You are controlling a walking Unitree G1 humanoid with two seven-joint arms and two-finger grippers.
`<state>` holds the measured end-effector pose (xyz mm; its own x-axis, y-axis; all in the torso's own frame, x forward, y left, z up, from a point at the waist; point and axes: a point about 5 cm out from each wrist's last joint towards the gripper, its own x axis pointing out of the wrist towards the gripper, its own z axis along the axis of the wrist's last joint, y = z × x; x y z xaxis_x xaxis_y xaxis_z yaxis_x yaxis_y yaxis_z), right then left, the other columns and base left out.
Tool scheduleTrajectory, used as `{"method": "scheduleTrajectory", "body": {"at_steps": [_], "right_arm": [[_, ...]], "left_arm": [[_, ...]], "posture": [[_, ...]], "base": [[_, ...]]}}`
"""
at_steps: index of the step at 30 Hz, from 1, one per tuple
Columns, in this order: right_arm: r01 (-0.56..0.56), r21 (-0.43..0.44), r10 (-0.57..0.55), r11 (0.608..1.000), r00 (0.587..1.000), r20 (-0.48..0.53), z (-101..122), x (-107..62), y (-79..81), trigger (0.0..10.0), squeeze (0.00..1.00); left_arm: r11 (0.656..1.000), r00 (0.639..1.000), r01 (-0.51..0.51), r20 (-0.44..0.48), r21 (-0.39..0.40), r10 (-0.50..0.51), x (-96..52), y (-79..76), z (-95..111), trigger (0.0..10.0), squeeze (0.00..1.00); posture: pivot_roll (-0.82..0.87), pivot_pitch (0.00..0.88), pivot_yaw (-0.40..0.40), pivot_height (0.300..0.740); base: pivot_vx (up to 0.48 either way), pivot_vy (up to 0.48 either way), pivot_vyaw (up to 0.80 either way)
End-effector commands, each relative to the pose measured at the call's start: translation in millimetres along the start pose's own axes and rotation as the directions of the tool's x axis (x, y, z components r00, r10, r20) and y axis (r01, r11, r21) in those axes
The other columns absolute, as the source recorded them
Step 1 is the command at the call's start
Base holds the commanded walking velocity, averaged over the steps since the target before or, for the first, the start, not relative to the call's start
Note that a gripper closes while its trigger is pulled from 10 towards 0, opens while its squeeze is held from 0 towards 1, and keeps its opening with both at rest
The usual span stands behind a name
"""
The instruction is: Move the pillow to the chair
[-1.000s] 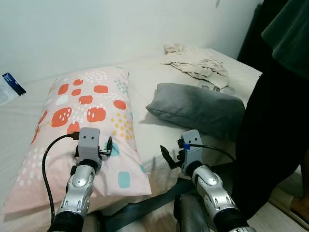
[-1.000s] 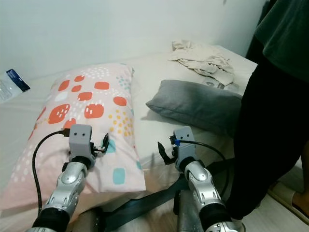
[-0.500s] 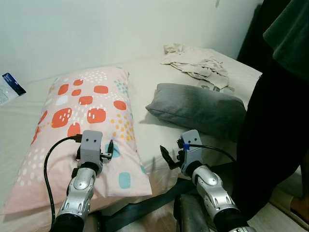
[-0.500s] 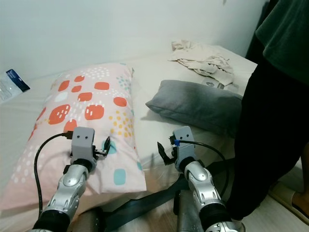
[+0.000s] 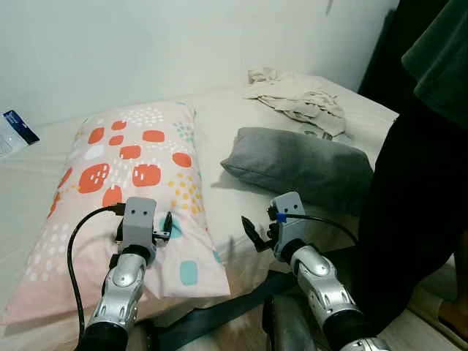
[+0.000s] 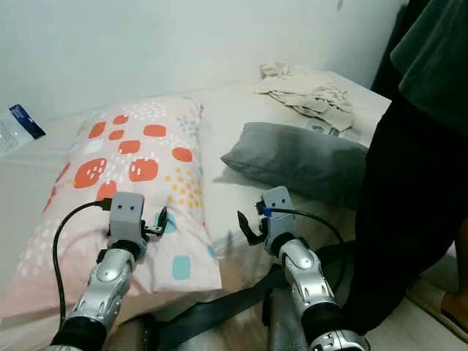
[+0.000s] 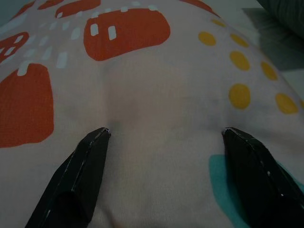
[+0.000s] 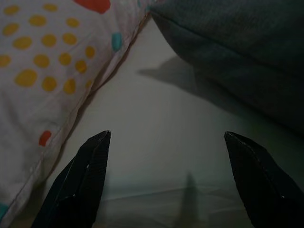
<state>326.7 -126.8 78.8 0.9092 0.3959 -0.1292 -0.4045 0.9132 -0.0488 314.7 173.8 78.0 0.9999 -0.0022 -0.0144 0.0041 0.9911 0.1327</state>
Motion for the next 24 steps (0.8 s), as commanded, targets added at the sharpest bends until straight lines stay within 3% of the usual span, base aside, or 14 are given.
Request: {"method": "scheduleTrajectory", "body": {"at_steps": [1, 24], "right_arm": [[-0.009, -0.008, 0.009, 1.0, 1.0, -0.014, -3.6, -0.6, 1.2, 10.0, 0.0], [-0.004, -0.006, 0.004, 1.0, 1.0, -0.015, -4.9, -2.3, -0.7, 10.0, 0.0]], "left_arm": [[1.0, 0.998, 0.0, -0.064, 0.027, 0.001, -5.8, 3.1, -13.8, 10.0, 0.0], [0.999, 0.997, -0.004, -0.074, 0.034, 0.006, -6.3, 3.2, -16.5, 10.0, 0.0]], "posture": [[-0.07, 0.07, -0.048, 0.556], [-0.07, 0.075, -0.049, 0.556]], "base": [[0.0, 0.0, 0.0], [0.0, 0.0, 0.0]]}}
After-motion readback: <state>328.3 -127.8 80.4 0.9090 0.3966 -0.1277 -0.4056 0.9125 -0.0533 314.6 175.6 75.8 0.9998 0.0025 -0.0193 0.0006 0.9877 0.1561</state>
